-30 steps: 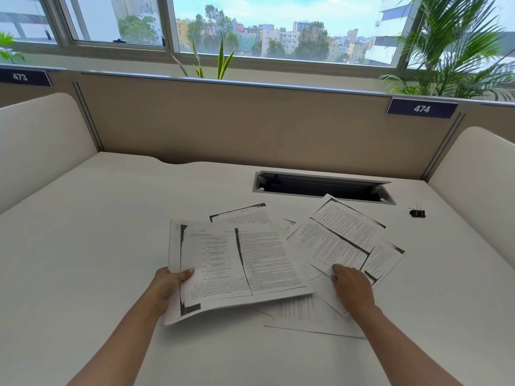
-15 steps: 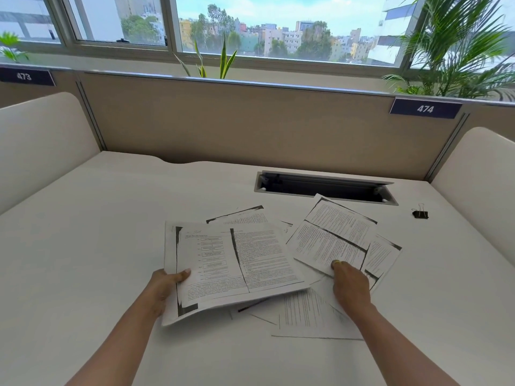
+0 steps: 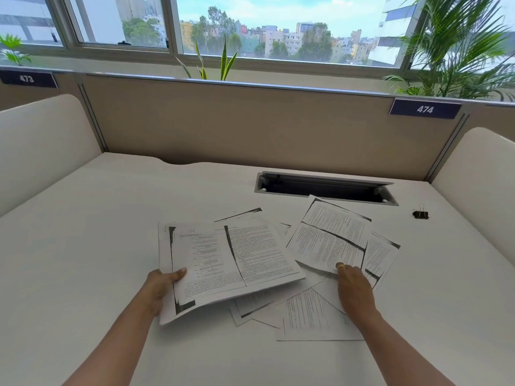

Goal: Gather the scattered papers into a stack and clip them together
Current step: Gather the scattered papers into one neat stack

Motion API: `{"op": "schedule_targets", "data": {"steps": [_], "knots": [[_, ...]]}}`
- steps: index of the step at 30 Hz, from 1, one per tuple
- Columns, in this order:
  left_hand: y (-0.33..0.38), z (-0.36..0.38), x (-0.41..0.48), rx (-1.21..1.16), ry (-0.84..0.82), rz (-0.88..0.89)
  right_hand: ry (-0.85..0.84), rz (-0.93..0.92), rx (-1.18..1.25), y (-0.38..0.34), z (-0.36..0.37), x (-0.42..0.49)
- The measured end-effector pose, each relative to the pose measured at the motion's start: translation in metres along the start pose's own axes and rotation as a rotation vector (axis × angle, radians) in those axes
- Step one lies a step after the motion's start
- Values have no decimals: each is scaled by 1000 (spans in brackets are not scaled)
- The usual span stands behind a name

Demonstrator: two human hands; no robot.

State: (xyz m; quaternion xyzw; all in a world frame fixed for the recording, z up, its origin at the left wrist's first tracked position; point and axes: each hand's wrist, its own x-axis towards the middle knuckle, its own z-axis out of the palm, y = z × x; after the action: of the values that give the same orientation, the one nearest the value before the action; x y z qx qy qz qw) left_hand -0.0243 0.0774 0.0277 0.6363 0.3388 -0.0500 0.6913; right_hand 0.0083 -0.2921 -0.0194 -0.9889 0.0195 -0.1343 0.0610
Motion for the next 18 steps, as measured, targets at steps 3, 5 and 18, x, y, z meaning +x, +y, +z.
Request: {"op": "schedule_targets", "data": {"steps": [3, 5, 18], "knots": [[0, -3, 0, -14, 10, -9, -14, -16, -15, -1, -5, -2], [0, -5, 0, -19, 23, -14, -79, 8, 4, 1, -4, -1], [-6, -16, 3, -13, 61, -70, -136, 269, 440, 13, -9, 13]]}}
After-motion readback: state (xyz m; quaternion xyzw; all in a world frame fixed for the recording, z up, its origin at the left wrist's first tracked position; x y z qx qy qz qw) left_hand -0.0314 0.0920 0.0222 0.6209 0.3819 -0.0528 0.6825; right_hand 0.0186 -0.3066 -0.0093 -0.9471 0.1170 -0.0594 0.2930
